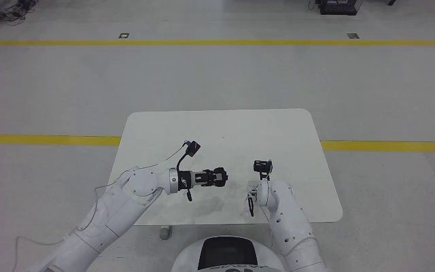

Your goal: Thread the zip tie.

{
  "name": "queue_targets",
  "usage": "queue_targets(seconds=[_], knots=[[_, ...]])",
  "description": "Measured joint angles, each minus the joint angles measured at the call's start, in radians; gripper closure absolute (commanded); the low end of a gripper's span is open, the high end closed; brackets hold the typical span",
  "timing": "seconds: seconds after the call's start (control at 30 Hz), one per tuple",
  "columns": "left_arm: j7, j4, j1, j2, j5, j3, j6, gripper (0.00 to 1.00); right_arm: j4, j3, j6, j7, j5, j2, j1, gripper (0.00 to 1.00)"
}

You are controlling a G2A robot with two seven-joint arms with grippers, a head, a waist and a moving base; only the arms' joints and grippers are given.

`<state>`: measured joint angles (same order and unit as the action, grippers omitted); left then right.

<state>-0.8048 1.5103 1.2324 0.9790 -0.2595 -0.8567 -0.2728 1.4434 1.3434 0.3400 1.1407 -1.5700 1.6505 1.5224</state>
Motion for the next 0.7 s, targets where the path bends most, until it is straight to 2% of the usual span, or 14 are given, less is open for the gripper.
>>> queue_targets(seconds=[0.37,0.7], knots=[[0.0,0.0,0.0,0.0,0.0,0.0,0.0,1.0,-0.017,-0.003,0.0,-0.003,0.0,-0.001,-0.004,0.72],[0.0,0.0,0.0,0.0,0.0,0.0,0.0,1.0,-0.081,-0.02,0.0,-0.006,0.0,0.001,-0.046,0.74]])
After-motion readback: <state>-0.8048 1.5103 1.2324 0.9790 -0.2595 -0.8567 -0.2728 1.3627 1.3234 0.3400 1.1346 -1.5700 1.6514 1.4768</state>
